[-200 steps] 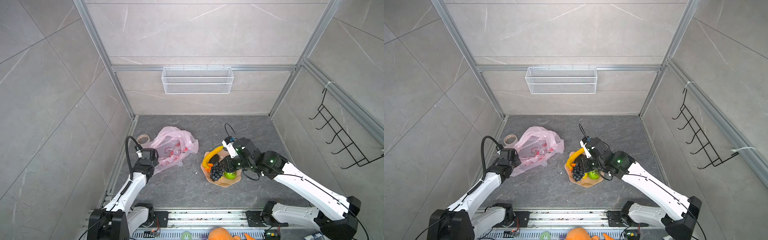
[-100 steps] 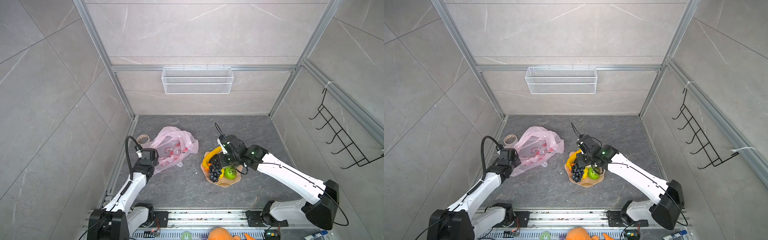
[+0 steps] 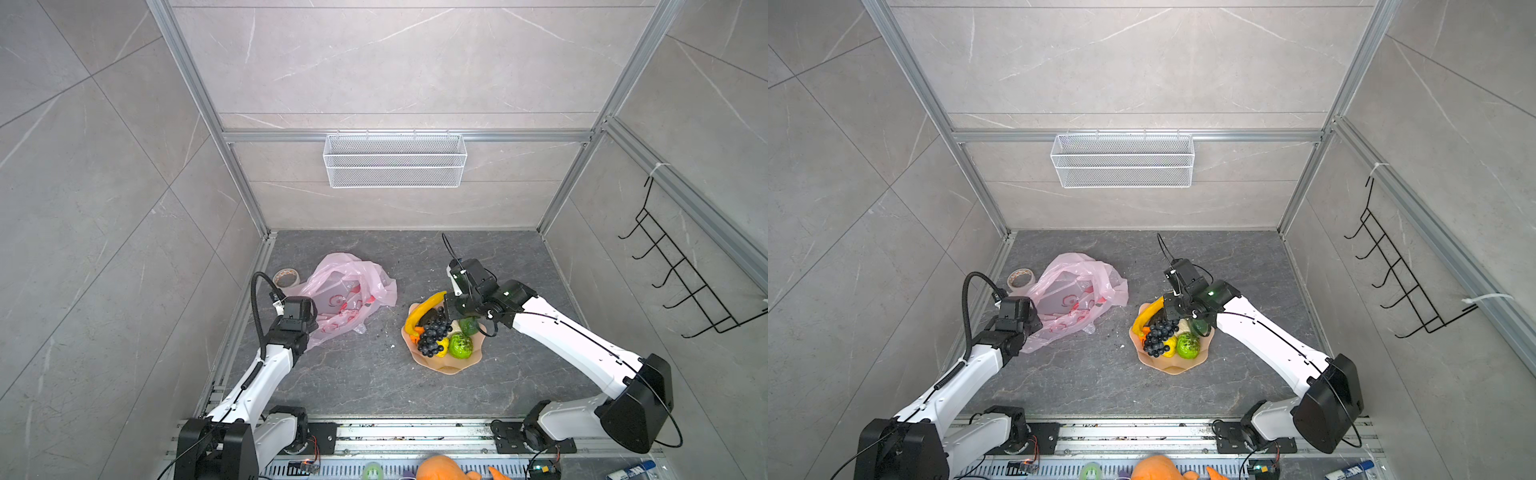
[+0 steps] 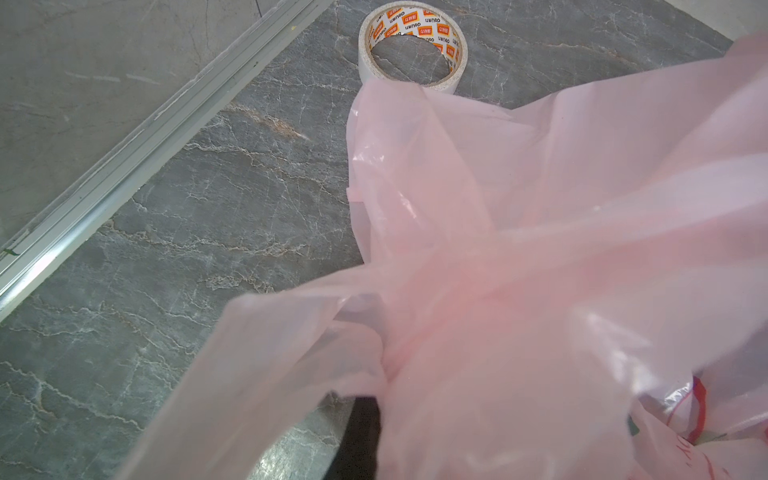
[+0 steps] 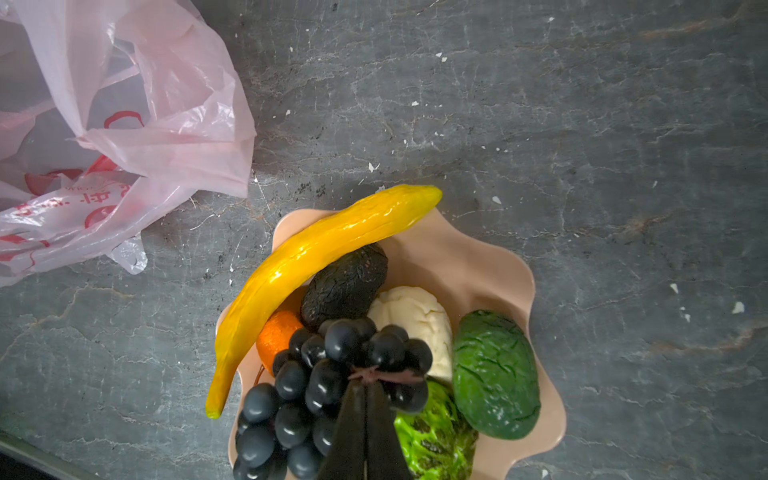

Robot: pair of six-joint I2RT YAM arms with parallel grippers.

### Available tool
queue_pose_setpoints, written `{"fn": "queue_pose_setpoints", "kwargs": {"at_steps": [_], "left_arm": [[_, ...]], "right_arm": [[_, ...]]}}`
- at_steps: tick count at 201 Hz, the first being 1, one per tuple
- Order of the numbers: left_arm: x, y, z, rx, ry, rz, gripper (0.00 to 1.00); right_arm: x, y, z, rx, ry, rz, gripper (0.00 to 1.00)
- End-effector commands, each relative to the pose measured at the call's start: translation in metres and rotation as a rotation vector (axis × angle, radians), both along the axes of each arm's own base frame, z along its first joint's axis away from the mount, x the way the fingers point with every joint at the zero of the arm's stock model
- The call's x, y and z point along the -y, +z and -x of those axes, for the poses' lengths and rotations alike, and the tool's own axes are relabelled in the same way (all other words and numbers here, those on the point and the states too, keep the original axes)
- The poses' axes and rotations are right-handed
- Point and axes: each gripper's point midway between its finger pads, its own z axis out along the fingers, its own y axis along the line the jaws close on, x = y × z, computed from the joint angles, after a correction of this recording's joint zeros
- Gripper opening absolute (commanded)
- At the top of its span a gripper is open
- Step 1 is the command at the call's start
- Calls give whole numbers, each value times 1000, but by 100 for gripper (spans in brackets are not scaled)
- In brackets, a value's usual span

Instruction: Take the fake fruits out of the plastic bag

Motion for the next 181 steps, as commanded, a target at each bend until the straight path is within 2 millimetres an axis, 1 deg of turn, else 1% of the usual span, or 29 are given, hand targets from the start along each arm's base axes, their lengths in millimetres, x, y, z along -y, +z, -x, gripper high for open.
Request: {"fn": "queue_pose_setpoints", "kwargs": {"at_steps": [1,15,32,56,74,99,109,123,152,181], "left_arm": [[0,6,-5,26,-14,-10,0],[-1,6,-5,27,-14,-12,0],[-1,6,-5,26,-14,-12,0],[1,6,-6,27,-20,-8,0],[2,6,-7,29,-26,-3,0],[6,5,-9,31,-43,10,0],[7,5,-10,33,-48,16,0],[10,5,-12,35,-60,29,0],[21,6,-21,37,-72,97,0],[39,15,-38,59,-86,173,0]], "right_arm": [[0,-10,-9,3,2,7,0],[1,-17,-10,-7,-2,12,0],[2,-19,-11,-6,-7,12,1],[3,-16,-10,0,-9,5,11],[5,-13,-9,10,-13,6,24],[9,-8,-8,26,-20,10,35],[11,-6,-7,32,-22,12,38],[13,-3,-6,41,-24,14,40],[20,8,-2,74,-40,11,47],[33,31,3,151,-73,-9,53]]}}
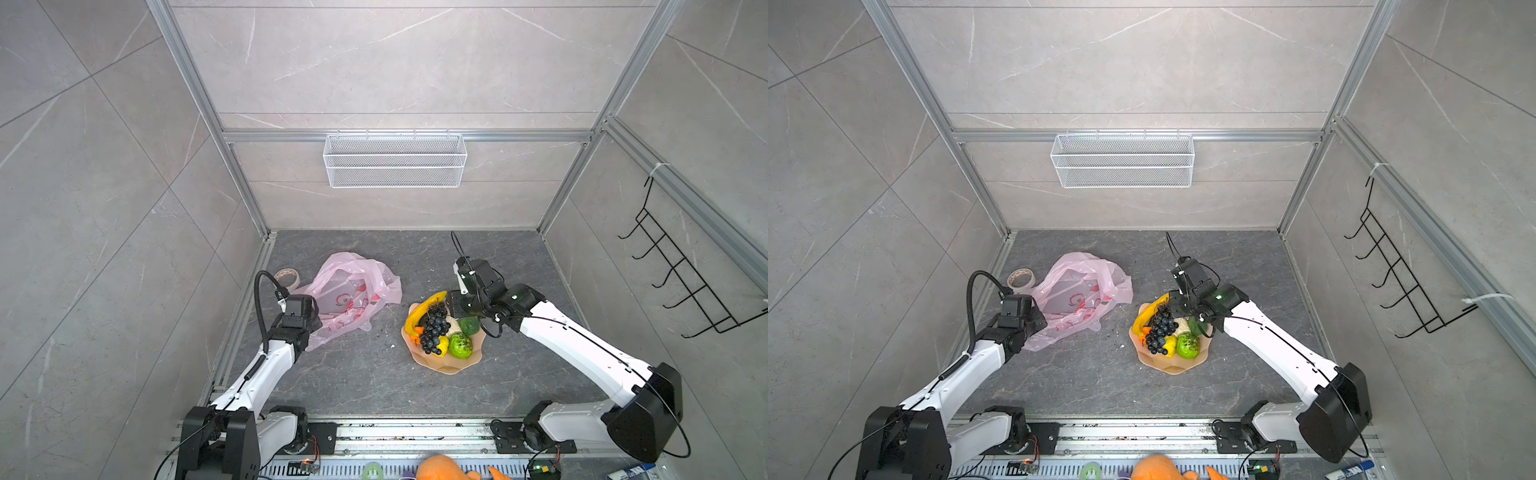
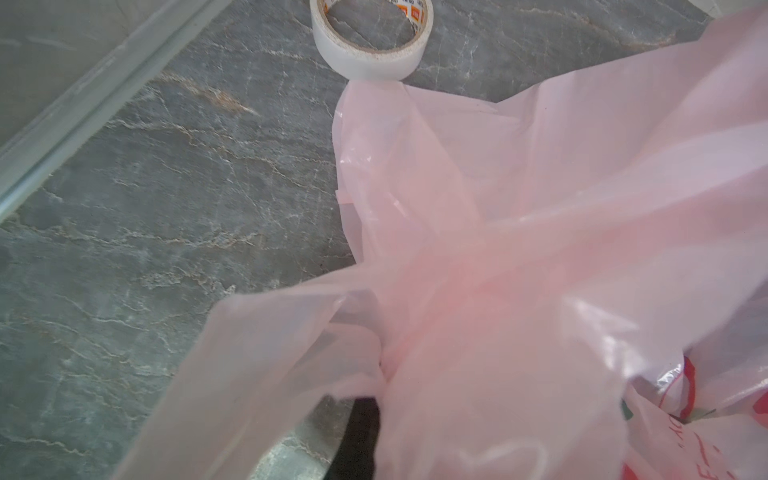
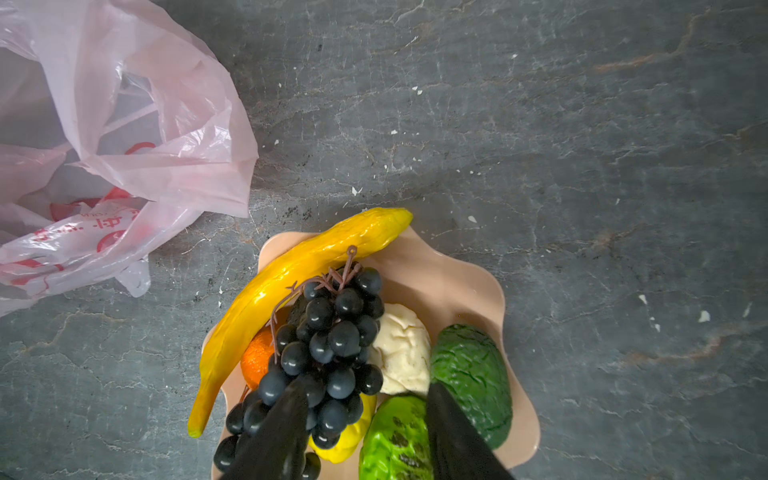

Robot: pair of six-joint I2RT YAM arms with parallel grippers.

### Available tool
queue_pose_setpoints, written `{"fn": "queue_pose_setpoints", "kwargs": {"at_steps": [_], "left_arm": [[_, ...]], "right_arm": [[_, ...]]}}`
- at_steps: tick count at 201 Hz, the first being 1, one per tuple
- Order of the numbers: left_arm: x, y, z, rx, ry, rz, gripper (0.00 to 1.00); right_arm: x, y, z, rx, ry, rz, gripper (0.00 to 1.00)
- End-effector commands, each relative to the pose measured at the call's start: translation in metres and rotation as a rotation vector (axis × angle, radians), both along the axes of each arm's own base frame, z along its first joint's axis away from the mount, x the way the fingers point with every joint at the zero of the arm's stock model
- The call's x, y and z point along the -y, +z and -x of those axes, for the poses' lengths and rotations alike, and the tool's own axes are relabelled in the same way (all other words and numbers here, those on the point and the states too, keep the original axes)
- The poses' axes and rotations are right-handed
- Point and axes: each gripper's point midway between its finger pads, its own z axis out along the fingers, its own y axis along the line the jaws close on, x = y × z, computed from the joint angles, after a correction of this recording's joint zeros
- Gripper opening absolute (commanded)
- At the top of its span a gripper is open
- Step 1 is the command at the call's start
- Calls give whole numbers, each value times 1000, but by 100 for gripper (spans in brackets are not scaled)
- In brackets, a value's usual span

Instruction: Take the fake fruits out of the plastic bag

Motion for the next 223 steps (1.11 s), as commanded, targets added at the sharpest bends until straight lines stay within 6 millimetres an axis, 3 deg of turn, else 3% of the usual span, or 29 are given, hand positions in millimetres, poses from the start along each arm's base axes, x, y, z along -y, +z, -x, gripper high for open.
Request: {"fn": "queue_pose_setpoints", "kwargs": {"at_steps": [1,31,63,117,161,189,223], "left_arm": [[20,28,-28,84,-18,87,0],[50,46,-62,102,-82,105,0],[88,63,-108,125,-160,141,0],[159,58,-189,122,-259,287,0],[209,63,-240,129,-360,304,0],[227,68,-264,104,-413,288,24],[234,84,-260,70,-472,231,60]], "right_arm": [[18,18,6,67,-42,5,53],[43,41,14,185,-125,-12,64],[76,54,26,298,-241,-20,71],[108,36,48,334,-369,-54,72],[116,30,58,337,-377,-56,73],[117,28,58,335,-370,-42,72],[117,30,58,341,-361,-36,73]]}}
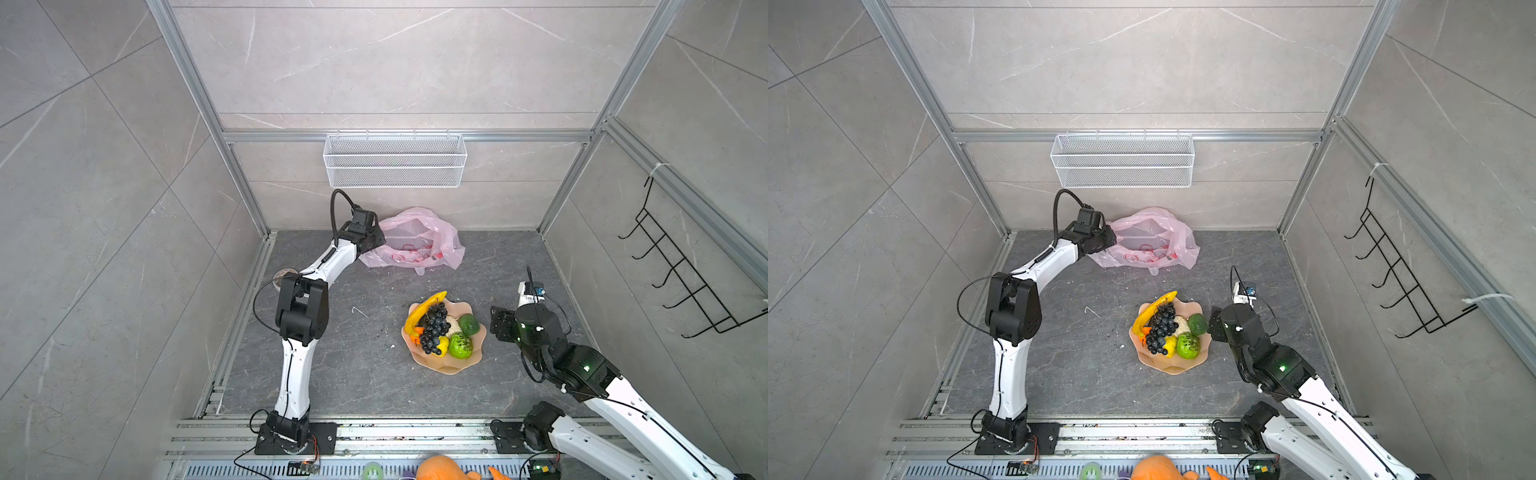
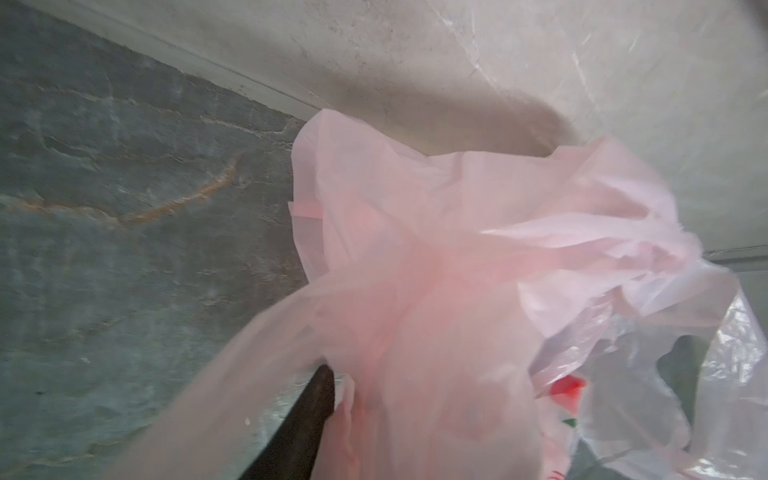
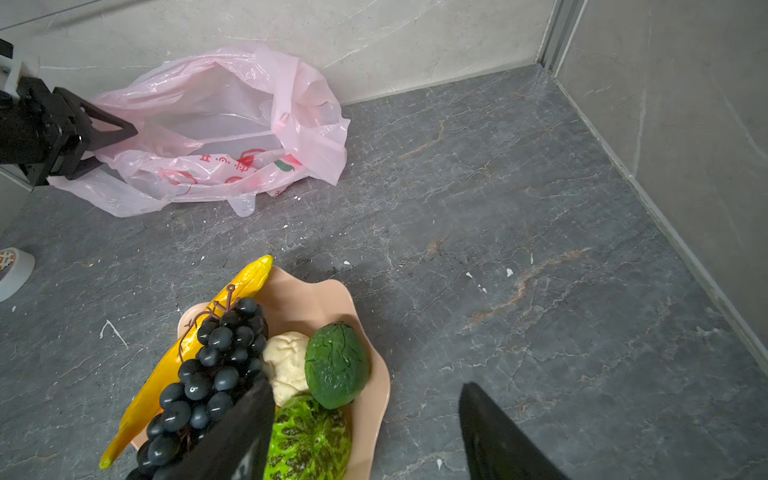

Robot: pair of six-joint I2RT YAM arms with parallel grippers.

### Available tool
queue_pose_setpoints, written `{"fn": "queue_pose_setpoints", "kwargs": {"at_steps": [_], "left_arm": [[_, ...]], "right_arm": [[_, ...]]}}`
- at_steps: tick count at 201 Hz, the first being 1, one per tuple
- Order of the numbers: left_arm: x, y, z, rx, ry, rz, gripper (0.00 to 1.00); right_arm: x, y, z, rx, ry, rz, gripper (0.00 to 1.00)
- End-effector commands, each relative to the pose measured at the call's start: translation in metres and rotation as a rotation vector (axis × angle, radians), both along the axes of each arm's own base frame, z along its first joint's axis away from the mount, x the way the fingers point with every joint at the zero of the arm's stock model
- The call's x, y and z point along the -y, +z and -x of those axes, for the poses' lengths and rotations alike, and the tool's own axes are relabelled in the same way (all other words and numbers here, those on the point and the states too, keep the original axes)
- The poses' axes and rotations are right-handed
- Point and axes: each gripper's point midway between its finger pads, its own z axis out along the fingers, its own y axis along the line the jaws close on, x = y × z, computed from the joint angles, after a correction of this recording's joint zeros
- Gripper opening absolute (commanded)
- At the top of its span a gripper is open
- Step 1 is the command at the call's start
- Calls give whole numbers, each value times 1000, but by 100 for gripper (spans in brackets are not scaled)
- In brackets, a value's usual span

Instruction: Take the fake fruits out of the plastic bag

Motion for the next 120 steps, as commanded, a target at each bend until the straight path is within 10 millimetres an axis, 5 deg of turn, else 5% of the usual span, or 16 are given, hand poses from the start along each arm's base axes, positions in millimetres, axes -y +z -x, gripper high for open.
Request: {"fn": "queue_pose_setpoints", "kwargs": {"at_steps": [1,32,65,90,120], "left_arm": [[5,18,13,-27,-78,-51,60],[7,39,28,-67,-150,-77,73],[-5,67,59,-74,-139,-81,76],[-15,71,122,-62,-121,-126,75],[1,36,219,-93,-225,-115,72]], "right_arm": [[6,-5,2,-7,-21,25,73],[5,-5,0,-1,-17,22,73],[0,-9,-3,-13,-8,18,73],[0,-10,-3,-16,0,23,74],[-4,-14,-6,-24,13,34,75]]}}
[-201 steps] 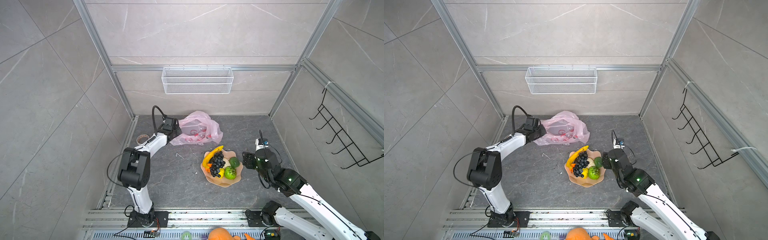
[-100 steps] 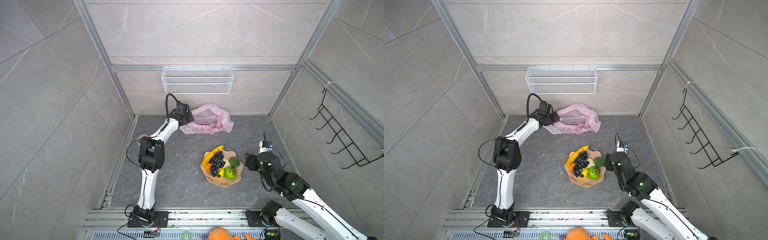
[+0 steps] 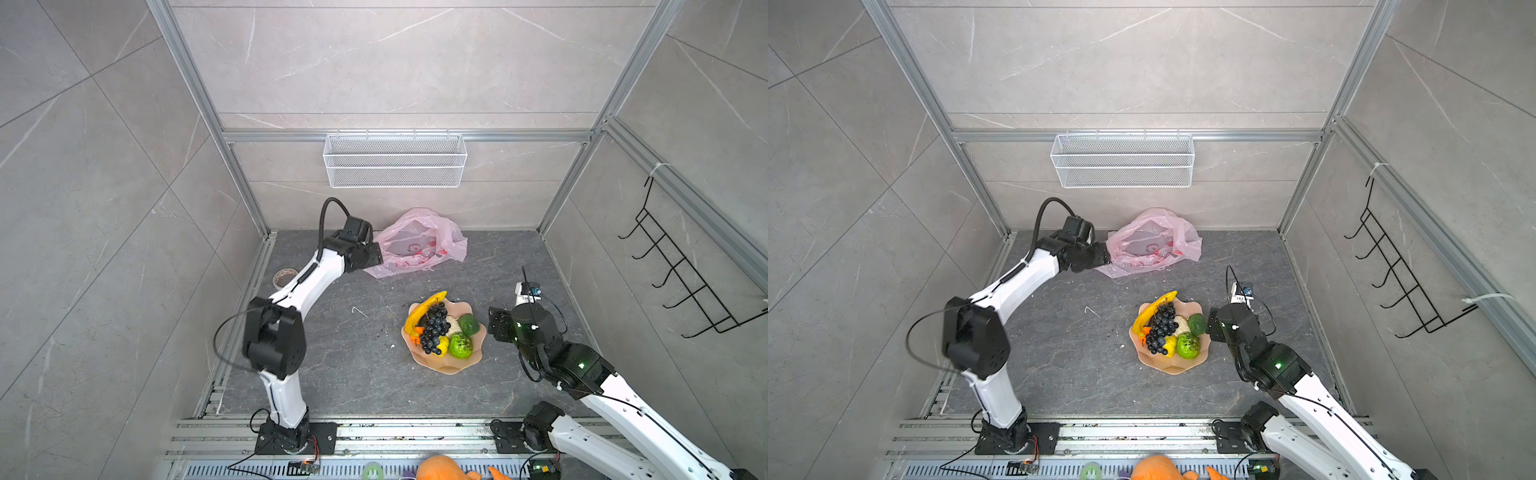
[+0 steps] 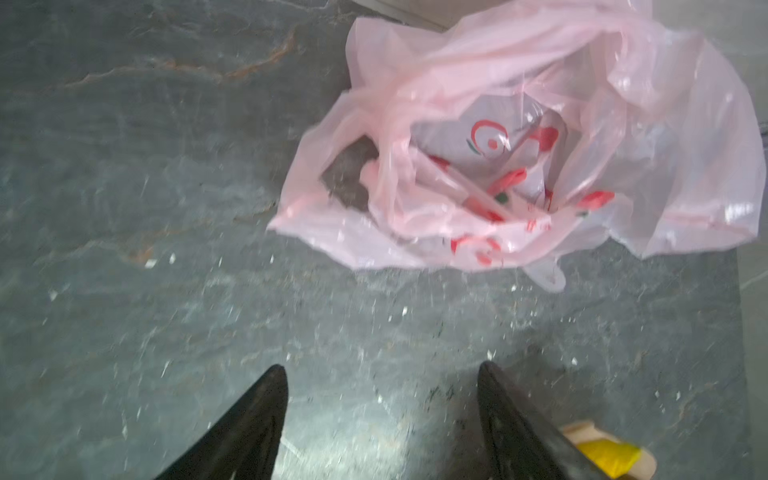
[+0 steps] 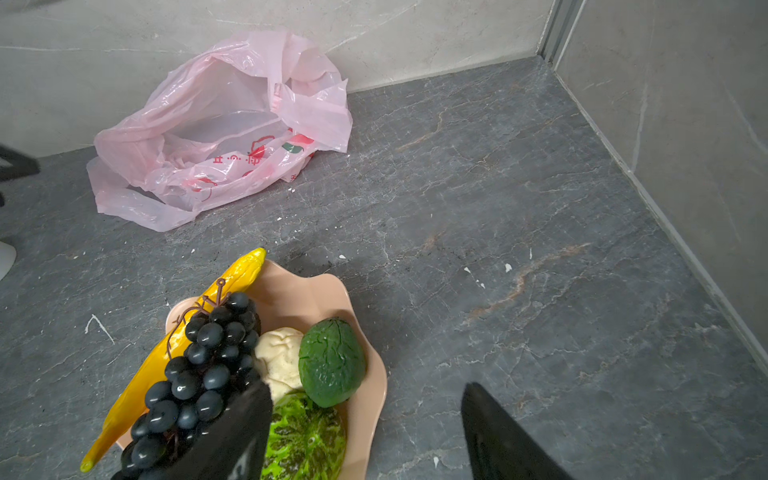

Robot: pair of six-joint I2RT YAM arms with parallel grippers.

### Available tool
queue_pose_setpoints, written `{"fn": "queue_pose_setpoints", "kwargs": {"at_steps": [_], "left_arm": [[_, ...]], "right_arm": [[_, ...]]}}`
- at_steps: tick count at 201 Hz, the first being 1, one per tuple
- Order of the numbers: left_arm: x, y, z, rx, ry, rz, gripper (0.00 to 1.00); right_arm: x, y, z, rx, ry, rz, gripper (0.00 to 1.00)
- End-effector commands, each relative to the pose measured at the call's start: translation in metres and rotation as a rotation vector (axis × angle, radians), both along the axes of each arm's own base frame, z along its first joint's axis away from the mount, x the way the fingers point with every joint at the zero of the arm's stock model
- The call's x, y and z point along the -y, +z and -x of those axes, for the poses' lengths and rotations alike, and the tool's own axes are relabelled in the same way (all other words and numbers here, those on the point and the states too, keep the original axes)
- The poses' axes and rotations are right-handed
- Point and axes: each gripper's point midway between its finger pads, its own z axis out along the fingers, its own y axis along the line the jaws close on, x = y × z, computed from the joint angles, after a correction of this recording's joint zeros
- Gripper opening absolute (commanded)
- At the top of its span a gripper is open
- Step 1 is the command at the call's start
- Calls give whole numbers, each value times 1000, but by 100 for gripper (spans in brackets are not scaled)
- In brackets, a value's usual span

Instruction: Take the fake fruits out of the plastic bag

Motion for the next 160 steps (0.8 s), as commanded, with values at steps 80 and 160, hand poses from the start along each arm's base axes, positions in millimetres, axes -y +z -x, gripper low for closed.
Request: {"fn": "queue_pose_setpoints", "kwargs": {"at_steps": [80,160], "left_arm": [[72,-71,192,-80,-121,167,62],[101,-101,191,-139,-100,265,45]], "right_arm": [[-25,-20,-20,-37,59,0,75],[-23,-18,-17,-31,64,6,75]]}}
